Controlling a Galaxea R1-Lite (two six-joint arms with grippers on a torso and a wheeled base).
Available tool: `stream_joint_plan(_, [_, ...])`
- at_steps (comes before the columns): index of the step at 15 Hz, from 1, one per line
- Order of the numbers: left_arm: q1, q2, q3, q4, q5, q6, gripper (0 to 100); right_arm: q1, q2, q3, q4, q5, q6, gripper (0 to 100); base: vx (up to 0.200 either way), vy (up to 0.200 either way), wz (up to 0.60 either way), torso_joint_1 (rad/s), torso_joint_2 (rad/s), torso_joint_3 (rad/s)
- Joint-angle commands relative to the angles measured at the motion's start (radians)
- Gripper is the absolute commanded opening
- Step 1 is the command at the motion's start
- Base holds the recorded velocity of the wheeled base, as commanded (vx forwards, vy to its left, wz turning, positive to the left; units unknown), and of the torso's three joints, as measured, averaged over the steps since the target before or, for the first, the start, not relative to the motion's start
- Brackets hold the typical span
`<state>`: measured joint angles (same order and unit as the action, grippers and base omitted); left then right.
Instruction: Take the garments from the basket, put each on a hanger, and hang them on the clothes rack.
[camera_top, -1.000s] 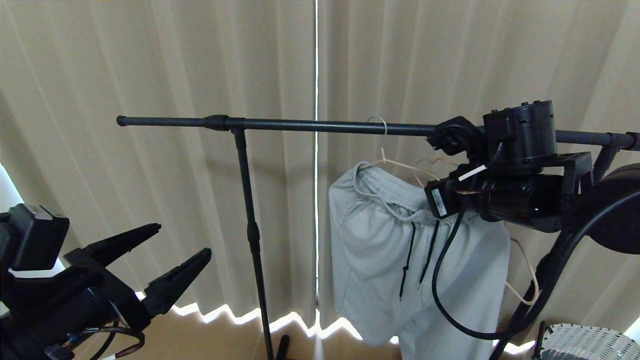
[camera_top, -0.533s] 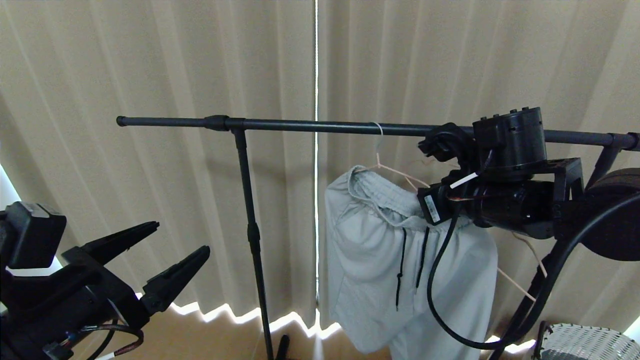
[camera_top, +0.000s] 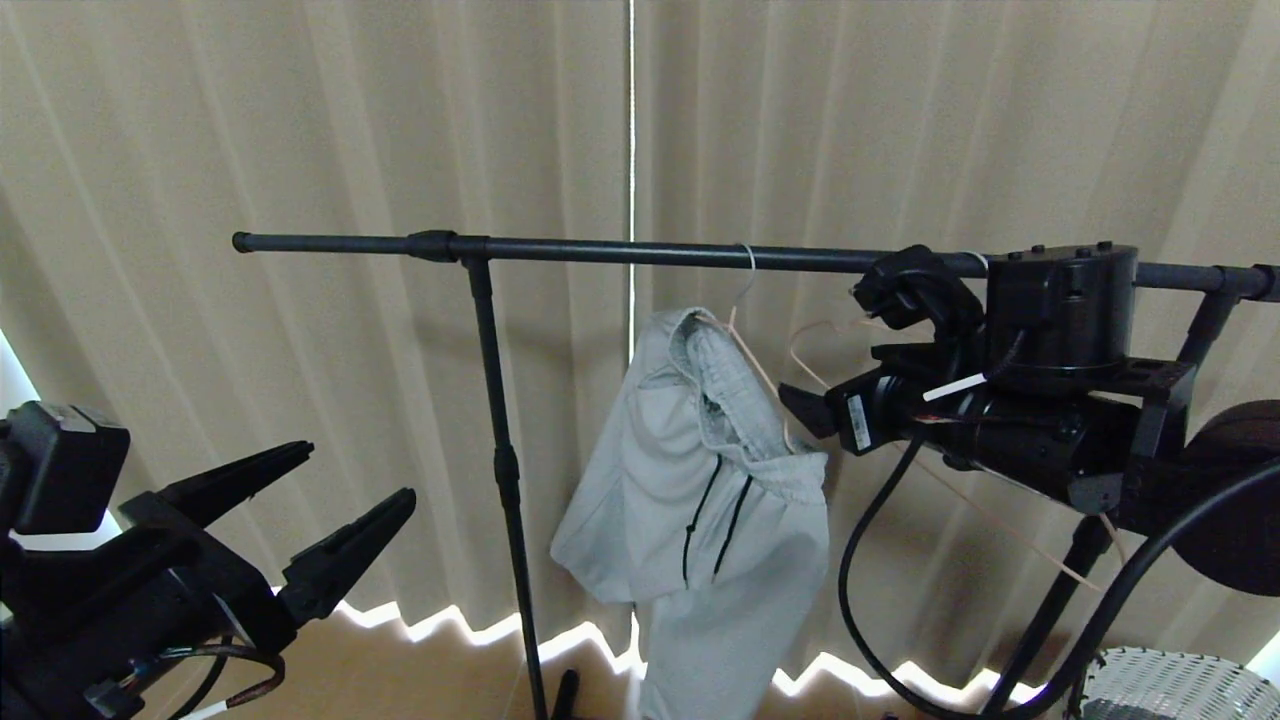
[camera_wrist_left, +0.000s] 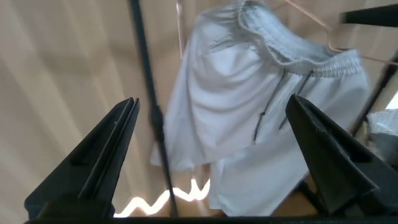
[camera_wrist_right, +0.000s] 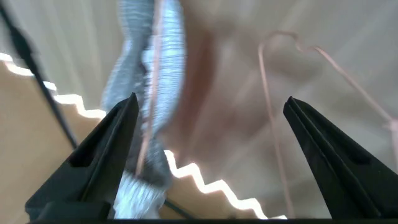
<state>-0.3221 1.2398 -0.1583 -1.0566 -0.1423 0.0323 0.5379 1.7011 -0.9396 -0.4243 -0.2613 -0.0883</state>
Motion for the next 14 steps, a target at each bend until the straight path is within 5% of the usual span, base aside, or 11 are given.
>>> stream_joint_plan(1, [0.034, 0.0, -0.001, 0.0, 0.0, 0.003, 100, 0.001, -0.029, 0.053, -0.037, 0.017, -0.001, 100, 0.0, 0.0, 0.0, 0.0, 0.0, 0.0])
stream_joint_plan(10, [0.175, -0.132, 0.069, 0.009, 0.003, 0.089, 100, -0.061, -0.365, 0.39, -0.082, -0.006, -0.033, 100, 0.0, 0.0, 0.0, 0.0, 0.0, 0.0])
stream_joint_plan(14, [0.204, -0.215, 0.149, 0.044, 0.001, 0.132, 100, -0.219, -0.488, 0.542, -0.103, -0.003, -0.149, 100, 0.0, 0.0, 0.0, 0.0, 0.0, 0.0])
